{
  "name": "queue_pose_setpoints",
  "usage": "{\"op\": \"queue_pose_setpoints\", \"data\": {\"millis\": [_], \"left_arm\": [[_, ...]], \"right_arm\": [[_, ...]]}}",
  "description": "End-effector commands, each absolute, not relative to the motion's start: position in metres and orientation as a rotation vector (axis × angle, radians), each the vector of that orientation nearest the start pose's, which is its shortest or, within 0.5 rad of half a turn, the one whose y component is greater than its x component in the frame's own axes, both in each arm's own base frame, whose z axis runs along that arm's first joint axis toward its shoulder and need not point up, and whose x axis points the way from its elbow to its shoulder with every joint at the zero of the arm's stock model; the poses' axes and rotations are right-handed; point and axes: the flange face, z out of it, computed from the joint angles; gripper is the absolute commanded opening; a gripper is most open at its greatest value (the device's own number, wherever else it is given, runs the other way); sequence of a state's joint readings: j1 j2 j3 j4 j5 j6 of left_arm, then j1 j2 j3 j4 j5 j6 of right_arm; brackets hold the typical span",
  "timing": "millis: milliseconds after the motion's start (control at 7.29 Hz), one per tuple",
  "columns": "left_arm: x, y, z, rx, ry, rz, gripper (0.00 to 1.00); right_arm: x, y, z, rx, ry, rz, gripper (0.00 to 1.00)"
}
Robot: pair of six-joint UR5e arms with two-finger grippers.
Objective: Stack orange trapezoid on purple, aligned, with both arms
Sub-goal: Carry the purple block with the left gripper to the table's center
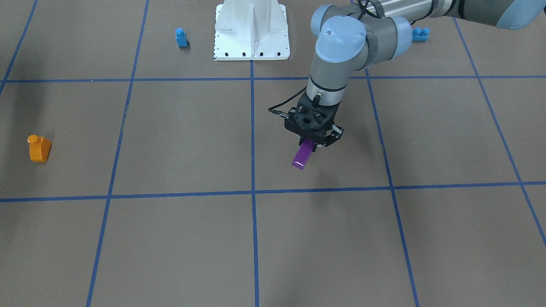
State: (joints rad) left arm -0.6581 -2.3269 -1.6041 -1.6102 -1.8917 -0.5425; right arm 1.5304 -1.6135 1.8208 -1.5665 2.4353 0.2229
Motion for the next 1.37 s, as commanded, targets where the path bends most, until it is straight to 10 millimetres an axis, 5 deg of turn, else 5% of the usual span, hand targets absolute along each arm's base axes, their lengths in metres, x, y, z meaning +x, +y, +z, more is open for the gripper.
{"op": "queue_pose_setpoints", "data": {"millis": [0, 412, 686, 1098, 1235], "left_arm": [[0.588, -0.535, 0.123, 0.436, 0.804, 0.55, 0.0], [0.63, -0.549, 0.157, 0.424, 0.786, 0.575, 0.0], [0.63, -0.55, 0.158, 0.424, 0.784, 0.578, 0.0], [0.638, -0.542, 0.16, 0.424, 0.778, 0.612, 0.45], [0.641, -0.538, 0.158, 0.424, 0.782, 0.617, 0.69]], "right_arm": [[0.031, -0.493, 0.535, 0.077, -0.882, 0.109, 1.0], [0.027, -0.493, 0.535, 0.059, -0.89, 0.129, 1.0], [0.026, -0.494, 0.536, 0.055, -0.889, 0.13, 1.0], [0.026, -0.494, 0.538, 0.053, -0.89, 0.13, 1.0], [0.026, -0.494, 0.537, 0.054, -0.89, 0.129, 1.0]]}}
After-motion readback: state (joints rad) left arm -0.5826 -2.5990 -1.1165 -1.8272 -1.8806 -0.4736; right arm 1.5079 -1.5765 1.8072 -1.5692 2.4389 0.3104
